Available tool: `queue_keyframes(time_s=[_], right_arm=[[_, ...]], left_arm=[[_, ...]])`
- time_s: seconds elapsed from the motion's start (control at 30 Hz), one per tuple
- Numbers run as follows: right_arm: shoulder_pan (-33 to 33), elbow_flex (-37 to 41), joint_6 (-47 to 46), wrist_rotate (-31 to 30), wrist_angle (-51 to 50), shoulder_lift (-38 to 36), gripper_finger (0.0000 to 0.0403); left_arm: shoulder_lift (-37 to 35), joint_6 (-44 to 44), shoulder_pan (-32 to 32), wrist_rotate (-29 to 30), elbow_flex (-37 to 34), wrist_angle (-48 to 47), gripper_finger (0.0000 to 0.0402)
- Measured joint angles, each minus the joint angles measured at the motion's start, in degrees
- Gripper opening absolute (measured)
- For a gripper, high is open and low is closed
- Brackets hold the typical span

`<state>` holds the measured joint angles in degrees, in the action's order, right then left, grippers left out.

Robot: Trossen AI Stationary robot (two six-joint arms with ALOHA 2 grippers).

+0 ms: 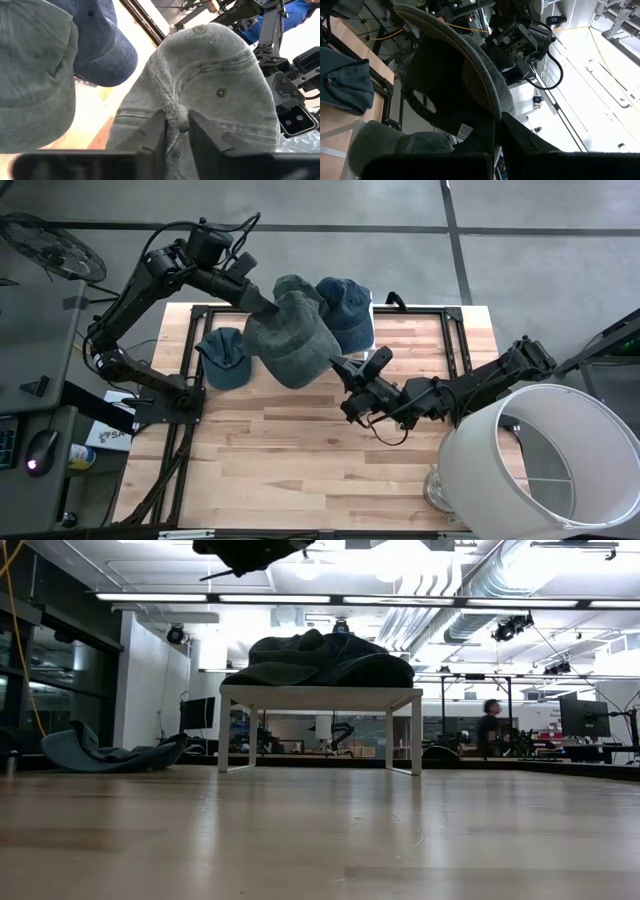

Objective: Pick & Place hat
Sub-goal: Put the gray cap on the shelf

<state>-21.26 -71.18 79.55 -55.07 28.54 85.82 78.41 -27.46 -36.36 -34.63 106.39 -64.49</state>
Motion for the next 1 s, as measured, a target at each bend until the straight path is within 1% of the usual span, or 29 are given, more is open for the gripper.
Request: queue_keyframes(time_s=[0.1,0.13,0.23,0.33,0.4,0.53,0.7,0.87,1.0], right_arm=[[0.0,0.0,0.0,0.0,0.0,0.0,0.0003],[0.0,0.0,0.0,0.0,0.0,0.0,0.0003],[0.0,0.0,0.0,0.0,0.0,0.0,0.0004],[0.0,0.0,-1.4,-0.1,0.0,0.0,0.0015],[0.0,0.0,-4.6,-0.9,0.0,0.0,0.0027],[0.0,0.0,-11.6,-4.7,-0.2,0.0,0.0048],[0.7,0.0,-20.7,-7.6,-1.1,0.0,0.0064],[1.0,0.0,-29.9,-7.4,-3.8,0.0,0.0082],[1.4,0.0,-38.9,-5.9,-8.6,0.0,0.011]], left_arm=[[0.0,0.7,0.0,0.0,0.0,0.0,0.0032],[0.0,1.2,0.0,0.0,0.0,0.0,0.0023],[0.0,1.7,0.0,-0.7,0.0,0.0,0.0022],[0.0,2.2,0.0,-0.8,0.0,0.0,0.0022],[0.0,2.6,0.0,-0.8,0.0,0.2,0.0022],[-0.2,3.3,0.0,-0.9,-0.1,2.0,0.0022],[-0.3,5.3,0.0,-1.9,-0.1,4.9,0.0022],[-0.3,7.0,0.0,-2.1,-0.1,6.8,0.0022],[-0.3,8.5,-0.5,-2.5,1.5,7.1,0.0022]])
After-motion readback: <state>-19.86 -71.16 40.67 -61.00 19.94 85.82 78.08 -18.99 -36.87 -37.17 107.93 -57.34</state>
